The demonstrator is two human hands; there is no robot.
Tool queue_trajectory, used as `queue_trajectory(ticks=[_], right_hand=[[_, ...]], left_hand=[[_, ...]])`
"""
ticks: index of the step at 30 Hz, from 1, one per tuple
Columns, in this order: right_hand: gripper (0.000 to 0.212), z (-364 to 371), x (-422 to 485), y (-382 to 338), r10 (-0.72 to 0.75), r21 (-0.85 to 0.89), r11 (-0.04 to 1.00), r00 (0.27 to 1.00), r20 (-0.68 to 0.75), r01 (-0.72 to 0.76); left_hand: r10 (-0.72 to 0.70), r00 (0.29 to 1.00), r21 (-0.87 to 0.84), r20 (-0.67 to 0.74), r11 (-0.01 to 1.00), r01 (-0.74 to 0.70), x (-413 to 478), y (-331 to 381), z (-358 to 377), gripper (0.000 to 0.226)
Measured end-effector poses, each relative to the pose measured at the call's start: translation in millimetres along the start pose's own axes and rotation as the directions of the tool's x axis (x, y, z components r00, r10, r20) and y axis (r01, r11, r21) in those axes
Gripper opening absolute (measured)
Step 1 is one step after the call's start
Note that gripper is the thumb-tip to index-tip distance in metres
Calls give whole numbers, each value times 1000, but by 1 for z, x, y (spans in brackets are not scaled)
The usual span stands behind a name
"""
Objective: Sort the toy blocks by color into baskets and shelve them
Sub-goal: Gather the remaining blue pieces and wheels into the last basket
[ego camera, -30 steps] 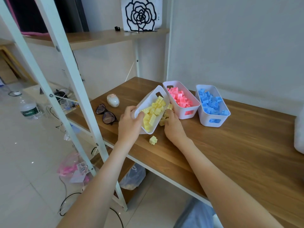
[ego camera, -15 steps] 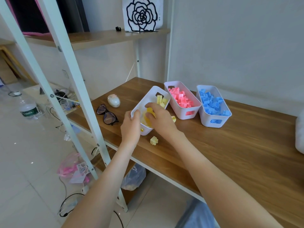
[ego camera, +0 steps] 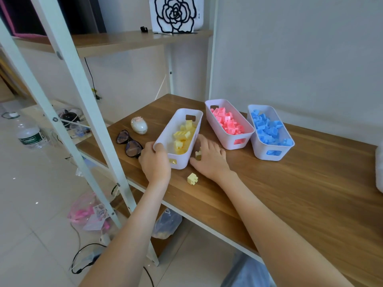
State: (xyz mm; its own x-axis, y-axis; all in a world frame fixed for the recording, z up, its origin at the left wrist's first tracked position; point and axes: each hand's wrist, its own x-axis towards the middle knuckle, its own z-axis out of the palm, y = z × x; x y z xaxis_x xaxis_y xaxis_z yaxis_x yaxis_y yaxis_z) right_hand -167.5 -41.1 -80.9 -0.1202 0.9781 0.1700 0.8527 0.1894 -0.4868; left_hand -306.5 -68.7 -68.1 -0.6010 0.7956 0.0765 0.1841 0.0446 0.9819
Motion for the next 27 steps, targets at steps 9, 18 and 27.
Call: queue_trajectory(ticks=[9, 18, 27], right_hand=[[16, -5, 1, -11, -17, 7, 1000, 969, -245, 20], [31, -23, 4, -56, -275, 124, 954, 961, 0, 273], [53, -36, -22, -23, -348, 290, 901, 937, 35, 324]], left_hand=[[32, 996, -128, 87, 992, -21, -8, 1, -3, 30], [76, 984, -232, 159, 972, -37, -8, -1, -5, 34], [100, 984, -204, 148, 976, -68, -9, -2, -2, 35]])
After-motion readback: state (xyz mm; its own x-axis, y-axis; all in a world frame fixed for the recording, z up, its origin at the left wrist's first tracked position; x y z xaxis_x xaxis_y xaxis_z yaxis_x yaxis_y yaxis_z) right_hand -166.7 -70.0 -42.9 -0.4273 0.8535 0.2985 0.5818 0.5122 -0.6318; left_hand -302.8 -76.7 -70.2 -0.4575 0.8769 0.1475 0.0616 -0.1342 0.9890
